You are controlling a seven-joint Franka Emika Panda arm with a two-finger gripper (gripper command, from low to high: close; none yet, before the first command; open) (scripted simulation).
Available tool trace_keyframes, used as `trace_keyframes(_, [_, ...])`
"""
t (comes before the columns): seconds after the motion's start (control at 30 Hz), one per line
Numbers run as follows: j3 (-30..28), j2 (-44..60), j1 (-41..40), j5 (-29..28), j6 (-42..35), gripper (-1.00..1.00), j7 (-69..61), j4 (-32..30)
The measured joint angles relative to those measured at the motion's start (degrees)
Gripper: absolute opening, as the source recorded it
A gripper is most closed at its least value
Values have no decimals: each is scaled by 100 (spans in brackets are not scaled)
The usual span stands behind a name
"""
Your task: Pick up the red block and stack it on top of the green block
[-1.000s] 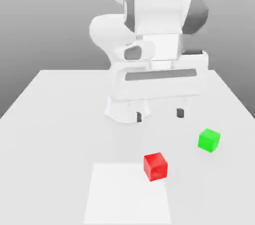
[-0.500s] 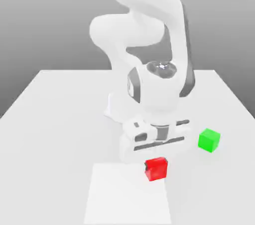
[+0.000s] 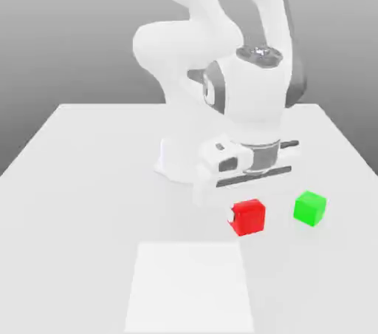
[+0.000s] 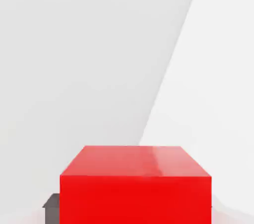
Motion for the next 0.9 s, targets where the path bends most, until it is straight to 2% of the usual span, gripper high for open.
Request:
trace_keyframes(0.5, [1465, -749, 1624, 724, -571, -100, 1283, -169])
trace_keyframes(0.7, [1836, -172, 1153, -182, -147, -100, 2010, -132])
trace_keyframes(0.9, [1936, 517, 824, -1029, 482, -100, 2599, -108])
